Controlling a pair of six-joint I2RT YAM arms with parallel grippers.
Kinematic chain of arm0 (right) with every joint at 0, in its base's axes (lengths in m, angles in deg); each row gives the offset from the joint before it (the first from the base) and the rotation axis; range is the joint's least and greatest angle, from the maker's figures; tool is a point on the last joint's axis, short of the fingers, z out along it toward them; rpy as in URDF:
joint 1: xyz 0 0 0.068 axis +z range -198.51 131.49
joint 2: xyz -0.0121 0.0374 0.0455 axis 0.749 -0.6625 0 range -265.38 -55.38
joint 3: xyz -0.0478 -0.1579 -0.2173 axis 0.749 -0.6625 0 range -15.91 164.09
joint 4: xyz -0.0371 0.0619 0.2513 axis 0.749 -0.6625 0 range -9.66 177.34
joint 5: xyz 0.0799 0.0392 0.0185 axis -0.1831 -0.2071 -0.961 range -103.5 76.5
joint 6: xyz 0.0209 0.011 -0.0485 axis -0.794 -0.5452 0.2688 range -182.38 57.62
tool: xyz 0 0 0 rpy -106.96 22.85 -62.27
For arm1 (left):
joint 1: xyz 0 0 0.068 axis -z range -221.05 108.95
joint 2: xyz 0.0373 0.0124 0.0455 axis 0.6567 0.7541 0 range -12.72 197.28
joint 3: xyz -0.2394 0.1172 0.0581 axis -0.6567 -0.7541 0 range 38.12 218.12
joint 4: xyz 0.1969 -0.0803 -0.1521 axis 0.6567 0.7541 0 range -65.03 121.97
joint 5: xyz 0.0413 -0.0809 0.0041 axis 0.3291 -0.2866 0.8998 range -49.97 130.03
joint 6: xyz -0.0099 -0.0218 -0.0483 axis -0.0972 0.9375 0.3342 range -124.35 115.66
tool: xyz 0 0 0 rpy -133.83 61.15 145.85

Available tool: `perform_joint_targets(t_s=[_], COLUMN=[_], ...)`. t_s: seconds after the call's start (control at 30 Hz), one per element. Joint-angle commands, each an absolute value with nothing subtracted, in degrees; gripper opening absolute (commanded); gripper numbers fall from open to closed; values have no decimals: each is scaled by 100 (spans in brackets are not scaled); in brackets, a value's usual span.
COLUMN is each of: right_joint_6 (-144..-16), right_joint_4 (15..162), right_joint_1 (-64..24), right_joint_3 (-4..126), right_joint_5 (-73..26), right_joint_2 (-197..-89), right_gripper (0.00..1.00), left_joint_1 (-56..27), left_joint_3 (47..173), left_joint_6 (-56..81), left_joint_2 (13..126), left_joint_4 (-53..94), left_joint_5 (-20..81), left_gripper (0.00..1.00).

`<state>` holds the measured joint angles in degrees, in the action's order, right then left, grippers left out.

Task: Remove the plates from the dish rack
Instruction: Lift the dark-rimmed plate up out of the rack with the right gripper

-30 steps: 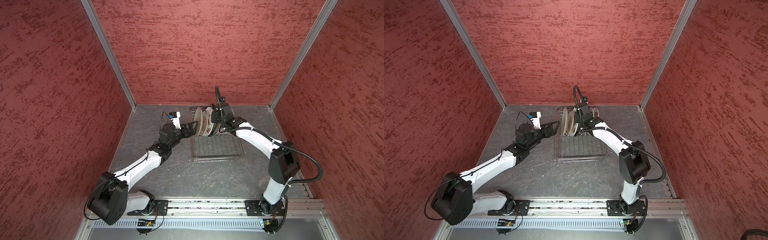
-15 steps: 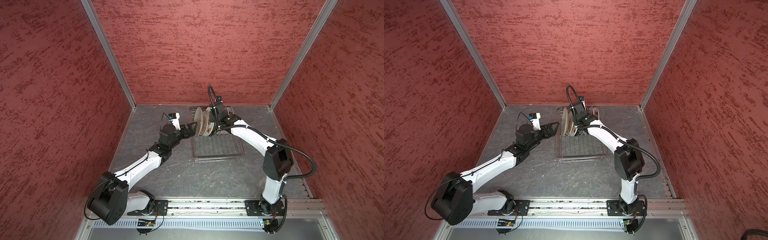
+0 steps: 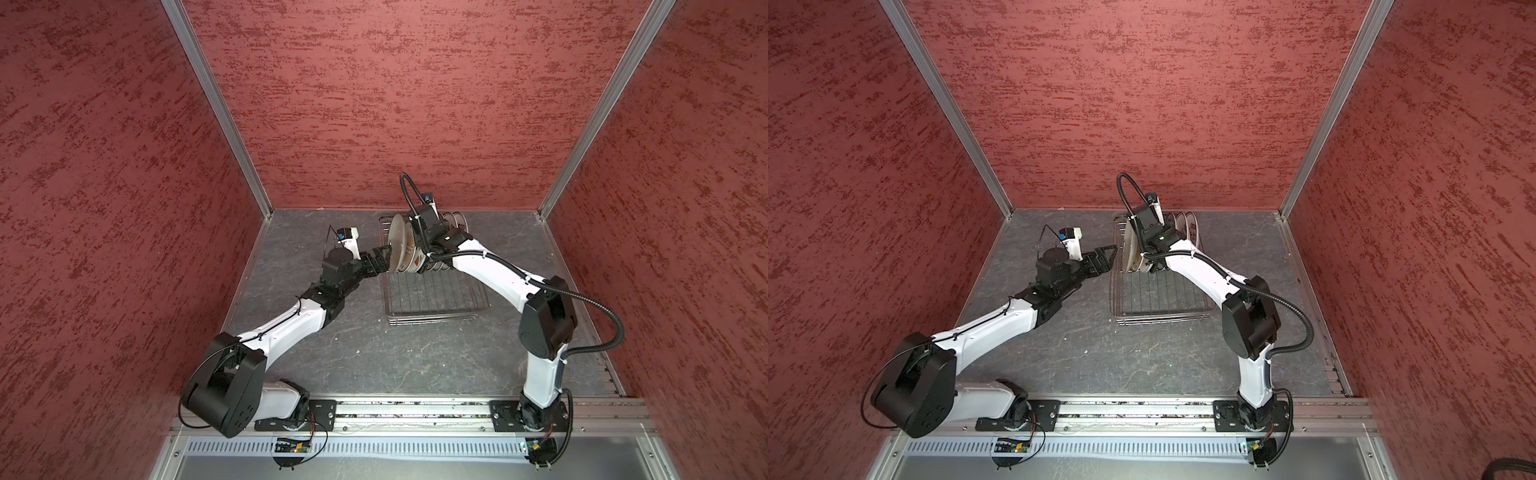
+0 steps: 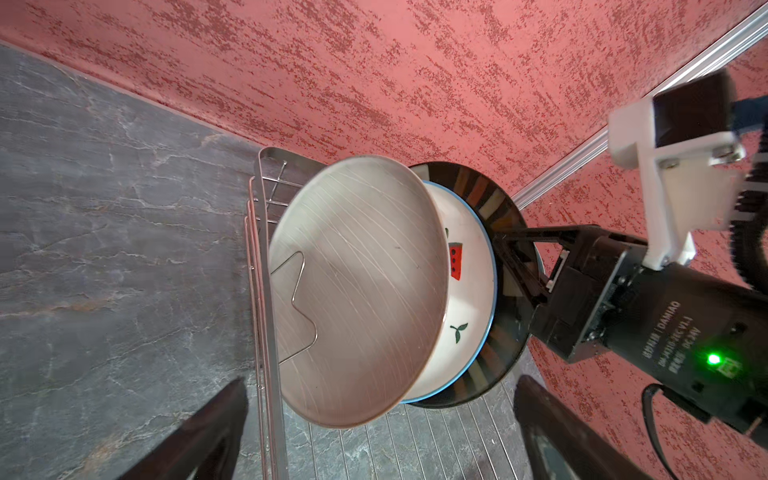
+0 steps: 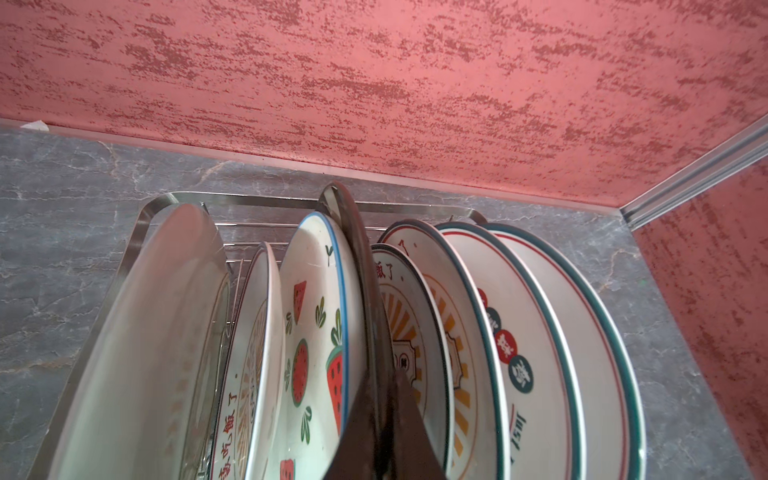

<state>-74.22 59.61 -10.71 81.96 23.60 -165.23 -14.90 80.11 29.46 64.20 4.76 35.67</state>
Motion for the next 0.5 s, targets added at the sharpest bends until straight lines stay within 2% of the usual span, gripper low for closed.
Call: perform_joint_targets(t_s=[0.0,0.47], right_joint_6=[-7018,-6631], right_joint_4=[6402,6727], right_joint_1=[-997,-940], right_joint_3=[8523,8195], right_joint_5=[2968,3259], right_joint_2=[-15983,-15295], right_gripper=[0,0], left_joint_1=[-1500,-1495], left_joint_3=[8087,8127], left_joint_6=[2971,2983], left_joint_2=[6471,6348], left_joint_4=[409,484], left_joint_5=[3501,3455], left_gripper=[99,100])
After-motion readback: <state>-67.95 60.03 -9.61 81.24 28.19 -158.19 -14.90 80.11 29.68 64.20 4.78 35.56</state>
